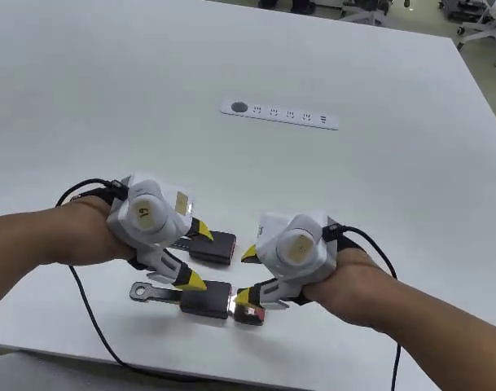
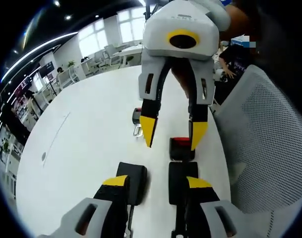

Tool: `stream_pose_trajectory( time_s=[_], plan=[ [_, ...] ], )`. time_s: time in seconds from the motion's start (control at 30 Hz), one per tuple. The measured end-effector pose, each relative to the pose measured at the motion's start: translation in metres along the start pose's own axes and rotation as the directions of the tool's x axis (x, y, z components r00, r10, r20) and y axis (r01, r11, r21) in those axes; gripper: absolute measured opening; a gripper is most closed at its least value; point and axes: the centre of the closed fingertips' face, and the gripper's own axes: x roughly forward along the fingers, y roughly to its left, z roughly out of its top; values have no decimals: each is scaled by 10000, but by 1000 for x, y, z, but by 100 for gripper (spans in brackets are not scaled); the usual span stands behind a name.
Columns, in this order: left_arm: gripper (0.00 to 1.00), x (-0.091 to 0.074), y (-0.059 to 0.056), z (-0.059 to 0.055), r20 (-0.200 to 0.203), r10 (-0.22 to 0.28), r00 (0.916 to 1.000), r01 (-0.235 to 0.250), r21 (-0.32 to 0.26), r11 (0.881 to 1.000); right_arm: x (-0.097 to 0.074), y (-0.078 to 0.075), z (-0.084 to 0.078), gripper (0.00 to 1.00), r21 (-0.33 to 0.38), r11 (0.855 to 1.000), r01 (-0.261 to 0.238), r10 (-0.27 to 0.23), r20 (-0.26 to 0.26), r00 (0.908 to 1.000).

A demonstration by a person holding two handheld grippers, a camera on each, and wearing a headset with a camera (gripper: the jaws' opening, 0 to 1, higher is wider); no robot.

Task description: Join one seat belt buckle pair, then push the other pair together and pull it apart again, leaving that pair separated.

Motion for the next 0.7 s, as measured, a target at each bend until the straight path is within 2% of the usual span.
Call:
stream_pose_trajectory(
  time_s=[0.1,0.2,0.3,0.37,0.4,0.43,0.47,0.53,0.63,0.7],
  plan=[
    [45,4,13,0,-13,90,10000,-90,-23,10000,-3,-12,-9,35,-17,9999,123,-124,-183,9998],
    [46,10,18,3,42,155,9999,-154,-35,9999,-9,-20,-22,35,23,9996,266,-265,-376,9989],
    [46,17,23,2,-83,22,10000,-21,141,9999,-15,-29,-35,35,122,9990,422,-415,-496,9979],
    [46,21,28,-5,-274,-49,9996,56,239,9997,-17,-36,-45,34,197,9985,513,-500,-614,9969],
    [46,23,31,-9,-397,-67,9992,74,170,9998,-17,-42,-56,34,262,9979,601,-579,-784,9952],
    [46,25,37,-16,-465,-74,9989,76,31,10000,-22,-48,-63,34,261,9969,744,-716,-949,9929],
    [45,26,41,-20,-537,-22,9986,3,-362,9993,-27,-51,-66,33,213,9966,801,-775,-1028,9917],
    [45,26,48,-24,-399,11,9992,-29,-452,9990,-33,-62,-79,34,224,9964,814,-784,-1120,9906],
    [45,27,49,-29,-574,-124,9983,101,-401,9991,-40,-73,-95,34,486,9954,821,-757,-1209,9898],
    [45,26,47,-27,-583,-230,9980,215,-259,9994,-42,-75,-103,34,619,9953,746,-663,-1269,9897]
  ],
)
